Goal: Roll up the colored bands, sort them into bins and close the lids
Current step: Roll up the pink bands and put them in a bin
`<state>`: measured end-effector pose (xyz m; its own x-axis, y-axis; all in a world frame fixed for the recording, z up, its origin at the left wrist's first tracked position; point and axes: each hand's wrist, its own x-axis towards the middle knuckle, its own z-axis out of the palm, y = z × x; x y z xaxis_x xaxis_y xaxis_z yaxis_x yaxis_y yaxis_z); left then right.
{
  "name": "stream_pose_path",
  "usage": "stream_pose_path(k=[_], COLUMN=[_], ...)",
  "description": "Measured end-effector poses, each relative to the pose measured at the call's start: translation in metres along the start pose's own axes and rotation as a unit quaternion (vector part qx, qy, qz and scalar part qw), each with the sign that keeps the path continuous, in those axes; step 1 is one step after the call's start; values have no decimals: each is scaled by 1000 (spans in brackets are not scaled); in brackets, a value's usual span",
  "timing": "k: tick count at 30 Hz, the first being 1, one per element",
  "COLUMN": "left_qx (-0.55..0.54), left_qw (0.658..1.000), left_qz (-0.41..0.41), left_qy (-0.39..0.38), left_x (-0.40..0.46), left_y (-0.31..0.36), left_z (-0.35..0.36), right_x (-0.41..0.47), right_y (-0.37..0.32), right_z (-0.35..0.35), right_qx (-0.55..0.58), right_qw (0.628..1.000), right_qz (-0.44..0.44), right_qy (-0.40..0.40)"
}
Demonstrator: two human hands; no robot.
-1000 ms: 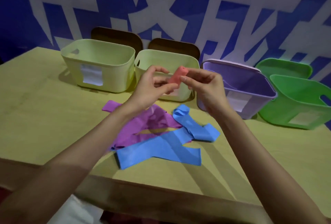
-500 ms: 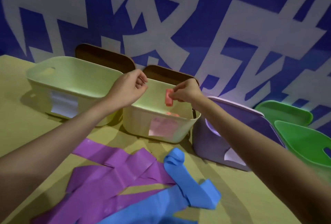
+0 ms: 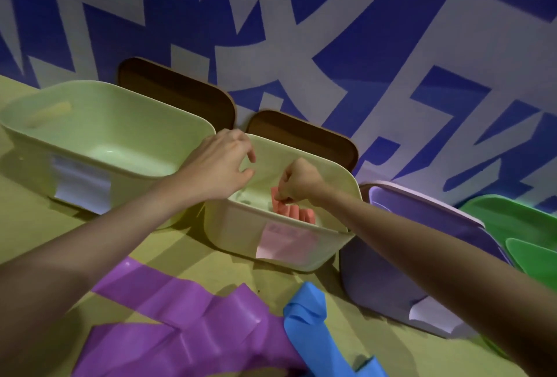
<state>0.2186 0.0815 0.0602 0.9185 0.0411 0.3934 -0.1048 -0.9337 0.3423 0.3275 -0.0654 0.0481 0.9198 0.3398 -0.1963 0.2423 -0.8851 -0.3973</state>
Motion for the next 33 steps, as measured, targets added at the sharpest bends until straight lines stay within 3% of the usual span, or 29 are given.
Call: stream_pose_path(k=[10, 19, 27, 33], left_qx=[0, 6, 3, -27], left_qw=[1000, 1000, 1000, 999], left_qz=[-4, -9, -20, -16], left_qy=[6, 4, -6, -17], left_x=[1, 3, 1, 0], left_y=[-1, -1, 2, 8], left_z=[2, 3, -1, -14], right_x=[2, 9, 0, -14], right_y=[5, 9, -12, -25], right_z=[13, 19, 10, -5], right_qx=[-3, 2, 170, 226], right_qw=[996, 994, 971, 949], right_qz=[85, 105, 132, 159], right_qy=[-17, -7, -100, -155])
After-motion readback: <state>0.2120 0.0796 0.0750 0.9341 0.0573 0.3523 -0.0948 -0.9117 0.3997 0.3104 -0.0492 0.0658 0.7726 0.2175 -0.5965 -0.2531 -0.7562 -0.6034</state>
